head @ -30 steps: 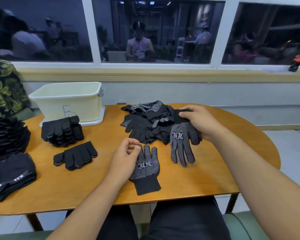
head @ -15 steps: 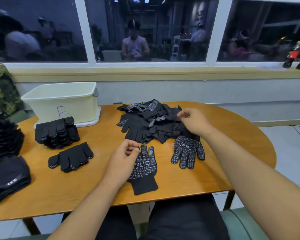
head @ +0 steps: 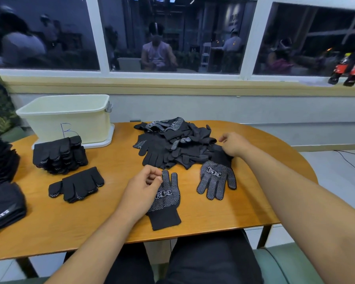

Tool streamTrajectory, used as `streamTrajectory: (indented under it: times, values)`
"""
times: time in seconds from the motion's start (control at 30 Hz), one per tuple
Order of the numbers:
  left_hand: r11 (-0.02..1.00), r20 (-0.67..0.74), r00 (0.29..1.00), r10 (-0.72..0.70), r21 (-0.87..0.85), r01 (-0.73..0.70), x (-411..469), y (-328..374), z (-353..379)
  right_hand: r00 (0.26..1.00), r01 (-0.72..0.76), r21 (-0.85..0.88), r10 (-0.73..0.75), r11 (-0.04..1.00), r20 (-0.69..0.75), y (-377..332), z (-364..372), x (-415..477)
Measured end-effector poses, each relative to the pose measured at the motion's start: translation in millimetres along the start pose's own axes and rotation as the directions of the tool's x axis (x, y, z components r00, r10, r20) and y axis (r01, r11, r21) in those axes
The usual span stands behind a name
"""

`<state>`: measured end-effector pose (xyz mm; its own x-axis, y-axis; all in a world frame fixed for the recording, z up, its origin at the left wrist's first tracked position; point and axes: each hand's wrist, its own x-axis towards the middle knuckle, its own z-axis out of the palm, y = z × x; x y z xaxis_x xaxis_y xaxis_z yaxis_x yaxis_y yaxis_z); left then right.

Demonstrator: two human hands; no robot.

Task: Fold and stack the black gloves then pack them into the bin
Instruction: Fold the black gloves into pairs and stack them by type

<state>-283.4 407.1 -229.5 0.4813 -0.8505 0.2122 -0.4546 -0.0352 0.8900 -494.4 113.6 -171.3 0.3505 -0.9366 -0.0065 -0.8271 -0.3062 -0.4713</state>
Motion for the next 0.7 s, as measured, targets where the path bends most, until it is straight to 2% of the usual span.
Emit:
streamTrajectory:
  times: [0.07,0.13,0.3,0.4,0.43,0.53,0.7]
  values:
    - [1.000,0.006,1.000,0.002,0.002,-0.002,0,0,-1,0.995,-0.032,-0.097,0.040,0.995,0.087,7,7,1]
    - [1.000,0.008,1.000,0.000,0.004,0.000,0,0,-1,0.994,-0.045,-0.113,0.056,0.993,0.097,12,11,2]
    - [1.000,0.018,1.000,-0.008,0.012,0.008,0,0,-1,0.998,-0.036,-0.030,0.035,0.999,-0.046,14,7,1]
    - [1.000,0.018,1.000,-0.015,0.008,0.015,1,1,-1,0.994,0.020,-0.209,-0.043,0.978,-0.105,6,1,0]
    - [1.000,0.020,1.000,-0.014,0.005,0.014,1,1,-2,0.991,0.058,-0.234,-0.084,0.970,-0.100,2,1,-1]
    - [1.000,0.022,1.000,-0.015,0.010,0.015,-1,1,-1,0.989,0.145,-0.112,-0.149,0.983,-0.026,-10,4,-1]
    - [1.000,0.025,1.000,-0.012,0.003,0.012,-2,2,-2,0.992,0.096,-0.190,-0.078,0.977,0.099,-13,16,-2]
